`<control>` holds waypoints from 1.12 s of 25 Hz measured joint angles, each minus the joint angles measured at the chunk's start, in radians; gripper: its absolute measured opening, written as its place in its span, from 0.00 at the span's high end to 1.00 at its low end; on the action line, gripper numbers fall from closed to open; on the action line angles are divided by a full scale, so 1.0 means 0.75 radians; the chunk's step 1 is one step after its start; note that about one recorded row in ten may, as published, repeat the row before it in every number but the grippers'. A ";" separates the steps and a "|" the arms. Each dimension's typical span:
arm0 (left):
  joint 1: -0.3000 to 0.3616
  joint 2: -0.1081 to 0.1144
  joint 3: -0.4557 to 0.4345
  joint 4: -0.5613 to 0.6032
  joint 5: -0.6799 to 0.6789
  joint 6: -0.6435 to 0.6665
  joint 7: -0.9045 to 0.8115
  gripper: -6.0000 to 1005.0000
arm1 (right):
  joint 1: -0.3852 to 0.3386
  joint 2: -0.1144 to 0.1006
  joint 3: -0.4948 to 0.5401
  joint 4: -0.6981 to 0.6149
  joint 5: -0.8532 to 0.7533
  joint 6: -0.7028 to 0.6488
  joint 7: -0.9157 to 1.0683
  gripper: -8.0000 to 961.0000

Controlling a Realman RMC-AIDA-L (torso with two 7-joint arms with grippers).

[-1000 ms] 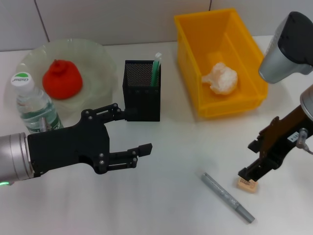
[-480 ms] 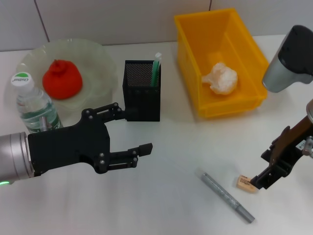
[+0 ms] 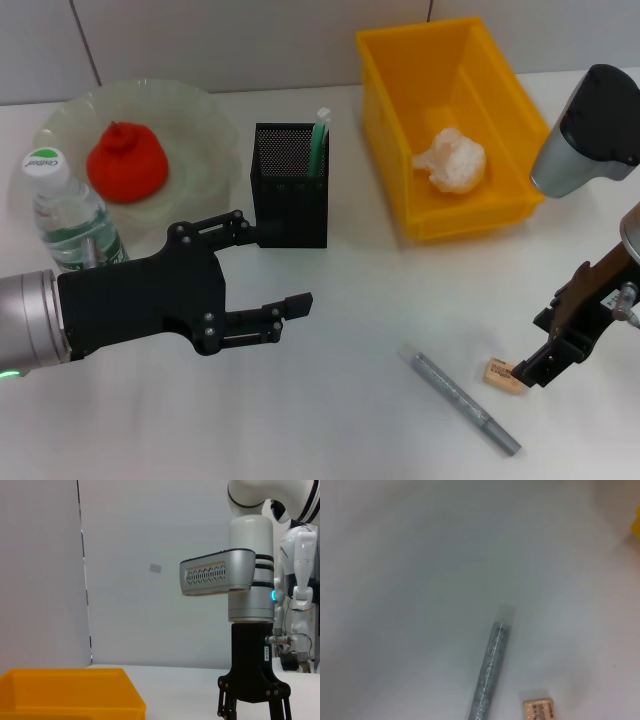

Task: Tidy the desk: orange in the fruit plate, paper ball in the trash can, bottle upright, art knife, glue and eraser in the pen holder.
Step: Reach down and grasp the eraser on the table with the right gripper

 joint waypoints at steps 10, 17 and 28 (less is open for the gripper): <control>0.001 0.000 0.000 -0.011 0.000 -0.001 0.006 0.22 | 0.026 0.000 -0.010 0.091 -0.002 0.060 -0.008 0.20; 0.002 0.000 0.000 -0.017 0.000 -0.008 0.024 0.22 | 0.050 0.003 -0.011 0.135 -0.002 0.079 -0.017 0.20; 0.005 0.000 0.004 -0.045 0.000 -0.008 0.052 0.22 | 0.066 0.004 -0.067 0.200 -0.003 0.124 -0.012 0.20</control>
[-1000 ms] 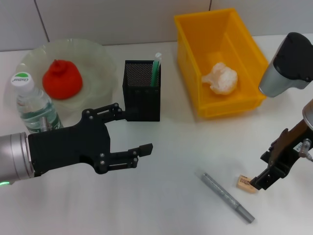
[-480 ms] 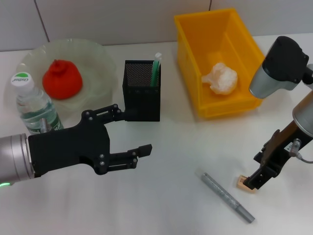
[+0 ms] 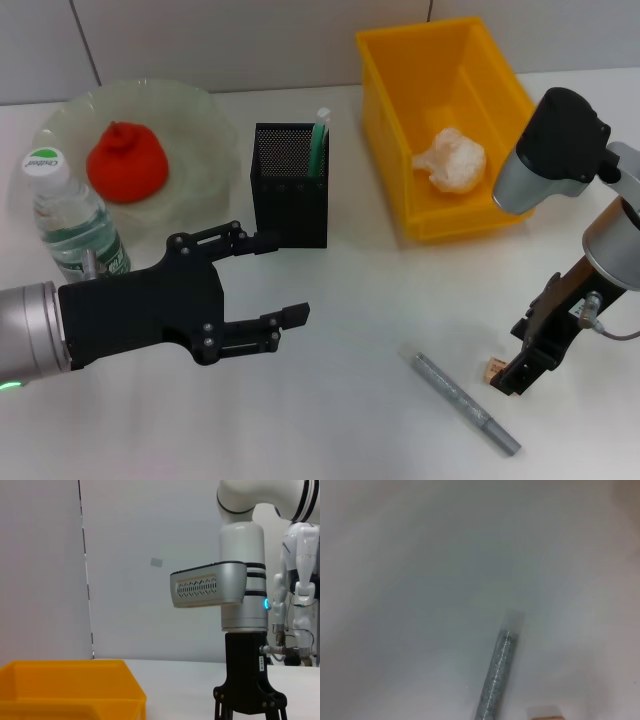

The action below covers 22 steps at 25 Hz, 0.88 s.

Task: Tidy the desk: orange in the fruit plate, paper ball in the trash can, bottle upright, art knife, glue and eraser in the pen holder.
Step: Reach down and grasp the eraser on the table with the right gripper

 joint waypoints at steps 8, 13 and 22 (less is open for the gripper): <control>-0.002 0.000 0.000 -0.004 0.000 0.000 0.001 0.22 | 0.010 0.000 -0.009 0.029 0.000 0.018 0.004 0.20; -0.005 0.000 0.000 -0.008 0.000 0.000 0.001 0.22 | 0.028 -0.001 -0.010 0.075 -0.001 0.036 0.005 0.20; -0.006 0.000 0.000 -0.018 0.000 -0.002 0.002 0.22 | 0.042 -0.001 -0.010 0.095 -0.019 0.044 0.006 0.21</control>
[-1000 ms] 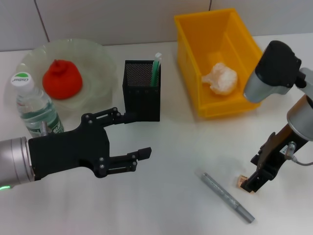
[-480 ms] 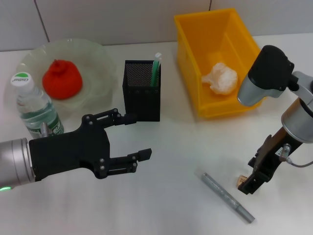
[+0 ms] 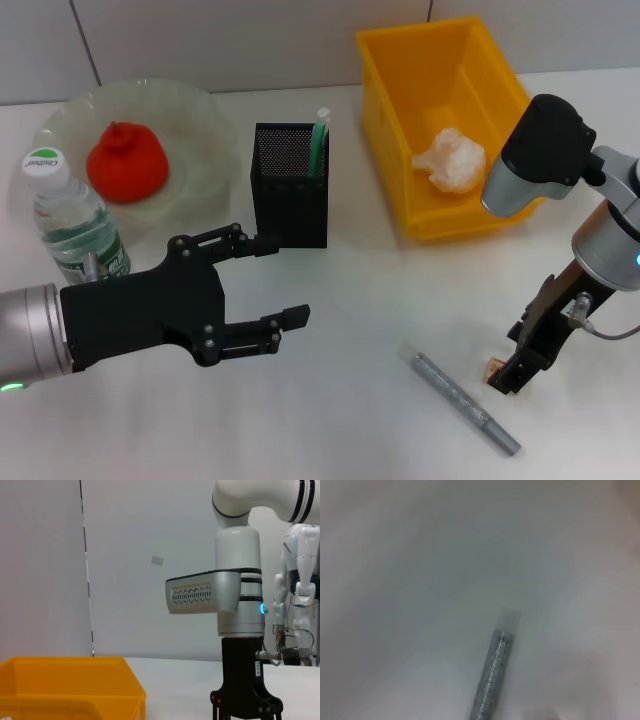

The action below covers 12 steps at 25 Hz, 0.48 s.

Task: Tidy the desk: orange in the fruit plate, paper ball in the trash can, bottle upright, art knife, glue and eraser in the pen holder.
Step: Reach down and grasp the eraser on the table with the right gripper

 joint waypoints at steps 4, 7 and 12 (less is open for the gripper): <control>0.000 0.000 0.000 -0.007 0.000 -0.003 0.001 0.22 | 0.003 0.001 -0.001 0.004 -0.002 0.005 0.004 0.27; 0.000 0.000 0.000 -0.007 0.000 -0.004 0.001 0.22 | 0.009 0.002 -0.001 0.010 -0.002 0.005 0.006 0.31; -0.003 0.000 0.000 -0.007 0.000 -0.004 0.001 0.22 | 0.015 0.003 -0.001 0.028 -0.002 0.005 0.009 0.37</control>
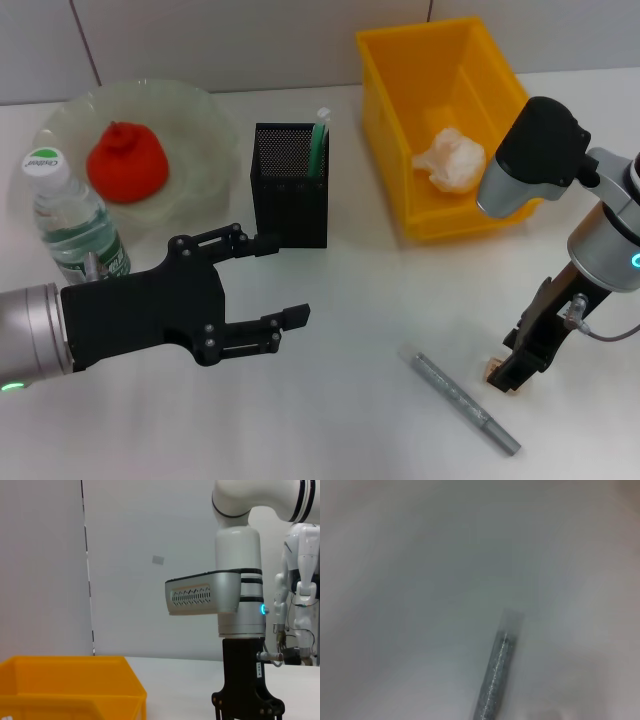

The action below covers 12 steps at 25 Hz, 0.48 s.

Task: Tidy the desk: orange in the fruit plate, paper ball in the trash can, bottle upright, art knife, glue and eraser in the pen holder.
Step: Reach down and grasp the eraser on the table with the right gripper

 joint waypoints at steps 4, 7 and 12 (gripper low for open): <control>-0.002 0.000 0.000 0.000 0.000 0.000 0.004 0.22 | 0.001 0.000 0.000 0.004 0.000 0.000 0.001 0.41; -0.003 0.000 0.000 0.000 0.000 0.000 0.011 0.22 | 0.001 0.002 -0.006 0.006 0.000 0.001 0.003 0.41; -0.003 0.000 0.000 -0.011 0.000 0.000 0.015 0.22 | 0.001 0.002 -0.041 0.007 0.000 0.010 0.011 0.41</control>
